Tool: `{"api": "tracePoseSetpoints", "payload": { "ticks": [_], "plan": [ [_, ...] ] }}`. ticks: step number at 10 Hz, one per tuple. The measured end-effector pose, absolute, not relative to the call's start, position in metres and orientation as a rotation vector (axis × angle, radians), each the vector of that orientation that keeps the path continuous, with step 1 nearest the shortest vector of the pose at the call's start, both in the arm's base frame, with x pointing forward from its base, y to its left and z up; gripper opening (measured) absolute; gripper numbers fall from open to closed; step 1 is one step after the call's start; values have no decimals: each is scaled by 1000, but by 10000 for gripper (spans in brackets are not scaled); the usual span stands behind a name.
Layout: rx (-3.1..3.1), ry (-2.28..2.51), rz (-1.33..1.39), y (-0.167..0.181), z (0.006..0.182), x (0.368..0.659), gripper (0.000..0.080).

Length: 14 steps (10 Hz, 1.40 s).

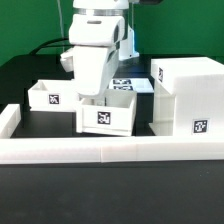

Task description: Assemble drawer

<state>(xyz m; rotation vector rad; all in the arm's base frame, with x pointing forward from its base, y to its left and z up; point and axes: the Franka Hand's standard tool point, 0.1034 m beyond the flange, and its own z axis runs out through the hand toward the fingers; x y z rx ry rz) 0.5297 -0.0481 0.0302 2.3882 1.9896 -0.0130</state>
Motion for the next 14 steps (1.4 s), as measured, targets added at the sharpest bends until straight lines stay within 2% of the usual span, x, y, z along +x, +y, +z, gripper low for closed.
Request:
{"api": "tracePoseSetpoints", "payload": {
  "ticks": [2,14],
  "plan": [
    [2328,2052,-23,-34,27,530,41],
    [2307,2128,-89,-28,18,533,41]
  ]
}}
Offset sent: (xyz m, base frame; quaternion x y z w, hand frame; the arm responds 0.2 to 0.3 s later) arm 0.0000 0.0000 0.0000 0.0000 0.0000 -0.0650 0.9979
